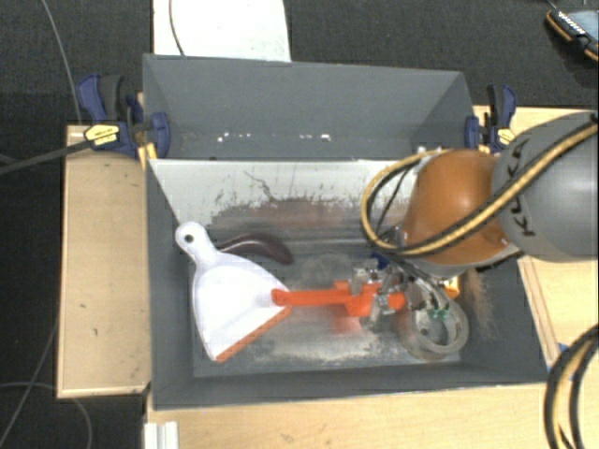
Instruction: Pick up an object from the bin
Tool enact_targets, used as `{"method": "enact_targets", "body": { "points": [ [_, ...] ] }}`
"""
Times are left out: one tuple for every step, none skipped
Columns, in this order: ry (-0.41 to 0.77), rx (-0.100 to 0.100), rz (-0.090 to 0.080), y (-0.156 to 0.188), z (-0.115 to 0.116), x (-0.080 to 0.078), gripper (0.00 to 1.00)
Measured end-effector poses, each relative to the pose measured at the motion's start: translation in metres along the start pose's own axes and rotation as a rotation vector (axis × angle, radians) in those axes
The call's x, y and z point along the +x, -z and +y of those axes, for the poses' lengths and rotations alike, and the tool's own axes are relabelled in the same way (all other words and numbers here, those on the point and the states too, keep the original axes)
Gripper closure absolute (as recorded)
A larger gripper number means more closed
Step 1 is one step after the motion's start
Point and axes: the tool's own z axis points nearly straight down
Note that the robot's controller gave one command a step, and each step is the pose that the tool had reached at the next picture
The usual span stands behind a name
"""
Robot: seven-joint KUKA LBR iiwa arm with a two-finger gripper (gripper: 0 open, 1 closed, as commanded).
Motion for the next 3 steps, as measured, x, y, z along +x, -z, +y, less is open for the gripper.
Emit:
{"method": "enact_targets", "body": {
  "points": [
    [-0.001,0.0,-0.002,0.008,0.0,0.0,1.0],
    [-0.004,0.0,-0.007,0.017,0.0,-0.001,1.0],
    [-0.006,0.0,-0.006,0.033,0.0,-0.001,1.0]
  ]
}}
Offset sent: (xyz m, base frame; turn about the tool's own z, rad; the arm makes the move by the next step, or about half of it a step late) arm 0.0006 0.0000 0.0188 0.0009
